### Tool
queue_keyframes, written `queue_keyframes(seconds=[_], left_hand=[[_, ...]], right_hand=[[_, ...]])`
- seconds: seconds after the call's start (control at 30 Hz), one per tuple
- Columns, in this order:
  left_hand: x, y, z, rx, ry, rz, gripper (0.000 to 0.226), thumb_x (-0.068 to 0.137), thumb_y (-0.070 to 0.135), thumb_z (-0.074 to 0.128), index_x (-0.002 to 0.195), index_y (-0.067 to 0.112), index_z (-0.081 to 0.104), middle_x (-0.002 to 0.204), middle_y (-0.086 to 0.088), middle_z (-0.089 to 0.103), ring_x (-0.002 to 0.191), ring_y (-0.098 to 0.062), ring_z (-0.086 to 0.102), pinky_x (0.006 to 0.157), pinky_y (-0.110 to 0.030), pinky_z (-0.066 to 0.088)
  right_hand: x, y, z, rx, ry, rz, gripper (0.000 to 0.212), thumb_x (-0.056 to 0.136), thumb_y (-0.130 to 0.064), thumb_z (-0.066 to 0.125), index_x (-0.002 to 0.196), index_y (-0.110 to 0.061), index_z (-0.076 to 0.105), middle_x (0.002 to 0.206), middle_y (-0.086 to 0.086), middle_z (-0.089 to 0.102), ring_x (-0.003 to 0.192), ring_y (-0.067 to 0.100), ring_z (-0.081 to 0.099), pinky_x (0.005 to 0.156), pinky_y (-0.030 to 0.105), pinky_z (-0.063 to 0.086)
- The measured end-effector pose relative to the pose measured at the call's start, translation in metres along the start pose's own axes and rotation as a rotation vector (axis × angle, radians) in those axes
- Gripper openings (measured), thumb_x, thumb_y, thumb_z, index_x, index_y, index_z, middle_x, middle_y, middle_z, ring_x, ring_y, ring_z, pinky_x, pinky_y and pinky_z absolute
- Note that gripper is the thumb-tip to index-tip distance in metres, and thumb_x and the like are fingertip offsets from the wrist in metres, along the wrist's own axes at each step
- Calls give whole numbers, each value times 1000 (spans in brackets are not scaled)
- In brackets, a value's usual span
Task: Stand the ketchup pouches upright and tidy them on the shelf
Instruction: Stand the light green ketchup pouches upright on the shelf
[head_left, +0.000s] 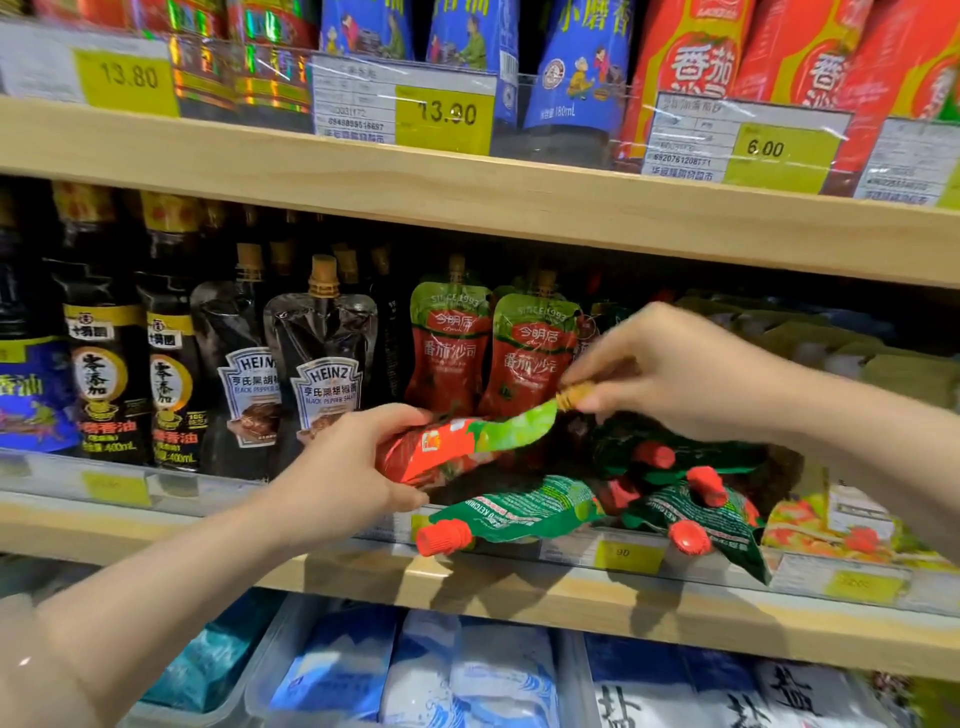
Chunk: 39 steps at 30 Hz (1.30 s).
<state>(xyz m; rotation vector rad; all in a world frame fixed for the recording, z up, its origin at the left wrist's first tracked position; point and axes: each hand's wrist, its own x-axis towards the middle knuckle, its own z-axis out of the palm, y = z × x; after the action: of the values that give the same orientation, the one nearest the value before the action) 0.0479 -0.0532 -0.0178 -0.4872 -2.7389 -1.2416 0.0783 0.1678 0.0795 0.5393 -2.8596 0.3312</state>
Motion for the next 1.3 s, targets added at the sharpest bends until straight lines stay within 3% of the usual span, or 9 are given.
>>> queue_keyframes(seconds=[0.2, 0.3, 0.43, 0.53, 0.63, 0.73, 0.87, 1.1, 1.3], left_hand=[[19, 1, 12, 11, 55, 40, 60, 74, 19, 73, 128, 18, 47, 124, -3, 61, 111, -19, 58, 97, -36, 48], [28, 3, 16, -20, 85, 26, 44, 81, 21, 66, 122, 17, 49, 117, -5, 63, 102, -19, 59, 87, -30, 48], [36, -4, 19, -104, 62, -3, 43, 86, 20, 60, 126, 16, 46, 119, -7, 63, 109, -23, 59, 96, -36, 47], [40, -10, 20, -213, 52, -53, 40, 89, 14, 54, 129, 13, 45, 124, -8, 60, 113, -22, 56, 95, -31, 44], [42, -9, 20, -317, 47, -125, 36, 93, 12, 46, 130, 12, 45, 120, -6, 60, 103, -24, 57, 83, -28, 48], [45, -8, 21, -340, 18, -151, 38, 95, 16, 43, 133, 15, 42, 127, -7, 58, 98, -19, 55, 70, -15, 46], [49, -8, 24, -368, 48, -195, 42, 94, 28, 44, 134, 19, 39, 134, -7, 55, 113, -24, 55, 92, -29, 43], [55, -3, 34, -289, 274, -216, 41, 90, 34, 49, 125, 12, 48, 125, -15, 59, 112, -35, 56, 98, -43, 46], [51, -8, 33, -299, 235, -166, 37, 95, 31, 39, 128, 15, 45, 129, -13, 57, 116, -34, 54, 102, -46, 43]], right_hand=[[27, -18, 2, 154, 229, -28, 17, 88, -14, 58, 98, -9, 71, 76, 2, 66, 61, 13, 61, 57, 10, 44], [38, -23, 18, 348, 365, 58, 19, 88, -15, 58, 101, -9, 70, 82, 4, 66, 65, 16, 61, 72, 25, 50], [54, -29, 27, 546, 438, 130, 25, 86, -22, 62, 103, -7, 71, 88, 5, 66, 81, 18, 62, 85, 31, 50], [59, -26, 34, 491, 280, 160, 37, 82, -23, 66, 119, -17, 64, 125, 2, 63, 117, 16, 56, 92, 17, 38], [62, -18, 44, 513, 91, 192, 55, 84, -12, 64, 135, -26, 46, 146, -2, 43, 132, 19, 43, 94, 19, 35], [70, -10, 56, 625, -4, 318, 66, 84, -5, 62, 142, -18, 33, 142, 11, 48, 128, 25, 48, 100, 28, 40], [75, -4, 70, 673, -73, 463, 63, 87, 0, 56, 143, -12, 30, 145, 15, 42, 131, 32, 43, 108, 46, 39], [81, -10, 77, 870, -216, 438, 62, 86, 13, 45, 139, -17, 36, 142, 12, 47, 132, 29, 40, 106, 48, 34], [70, -7, 74, 873, -253, 391, 48, 87, 16, 39, 126, -9, 51, 127, 15, 59, 121, 29, 53, 103, 42, 44]])
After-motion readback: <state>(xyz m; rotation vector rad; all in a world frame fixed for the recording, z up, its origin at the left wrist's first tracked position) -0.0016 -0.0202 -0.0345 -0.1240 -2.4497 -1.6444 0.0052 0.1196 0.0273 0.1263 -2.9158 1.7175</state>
